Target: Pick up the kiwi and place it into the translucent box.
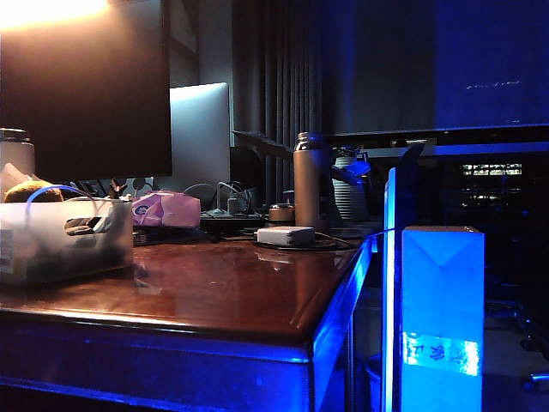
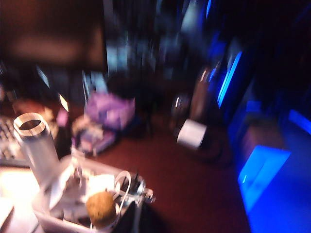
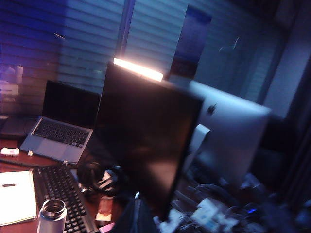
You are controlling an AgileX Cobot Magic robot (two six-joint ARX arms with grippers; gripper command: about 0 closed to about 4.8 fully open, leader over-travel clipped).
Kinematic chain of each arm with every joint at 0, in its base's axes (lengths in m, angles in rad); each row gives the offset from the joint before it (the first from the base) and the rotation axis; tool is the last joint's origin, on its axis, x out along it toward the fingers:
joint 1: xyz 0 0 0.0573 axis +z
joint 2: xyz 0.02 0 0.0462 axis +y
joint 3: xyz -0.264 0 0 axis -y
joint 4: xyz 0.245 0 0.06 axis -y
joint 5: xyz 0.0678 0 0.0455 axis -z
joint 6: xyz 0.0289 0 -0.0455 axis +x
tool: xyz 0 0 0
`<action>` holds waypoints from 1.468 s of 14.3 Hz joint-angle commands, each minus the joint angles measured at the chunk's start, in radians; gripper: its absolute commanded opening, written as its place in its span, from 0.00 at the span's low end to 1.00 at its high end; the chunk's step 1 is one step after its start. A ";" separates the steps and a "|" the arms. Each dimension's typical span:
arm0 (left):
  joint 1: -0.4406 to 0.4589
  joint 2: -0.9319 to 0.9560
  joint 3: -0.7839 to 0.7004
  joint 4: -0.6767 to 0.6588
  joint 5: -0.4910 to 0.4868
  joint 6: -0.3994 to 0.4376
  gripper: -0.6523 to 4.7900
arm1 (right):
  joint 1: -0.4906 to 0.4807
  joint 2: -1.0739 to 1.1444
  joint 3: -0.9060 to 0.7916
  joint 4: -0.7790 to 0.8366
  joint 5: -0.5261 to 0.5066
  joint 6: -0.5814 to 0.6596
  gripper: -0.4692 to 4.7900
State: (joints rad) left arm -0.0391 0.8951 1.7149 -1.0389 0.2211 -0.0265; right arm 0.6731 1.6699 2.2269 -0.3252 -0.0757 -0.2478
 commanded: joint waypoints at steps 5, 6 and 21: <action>0.004 -0.356 -0.109 -0.158 0.045 -0.011 0.11 | 0.003 -0.451 0.001 -0.498 0.031 -0.019 0.09; 0.005 -0.405 -0.184 -0.157 0.085 -0.011 0.11 | 0.003 -0.499 0.000 -0.568 0.032 -0.019 0.09; 0.220 -0.893 -1.183 0.442 0.027 -0.086 0.11 | 0.005 -1.169 -1.494 0.121 0.164 0.125 0.09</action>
State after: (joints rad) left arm 0.1802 0.0059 0.5488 -0.6167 0.2867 -0.1089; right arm 0.6777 0.5236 0.7673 -0.2478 0.0284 -0.1345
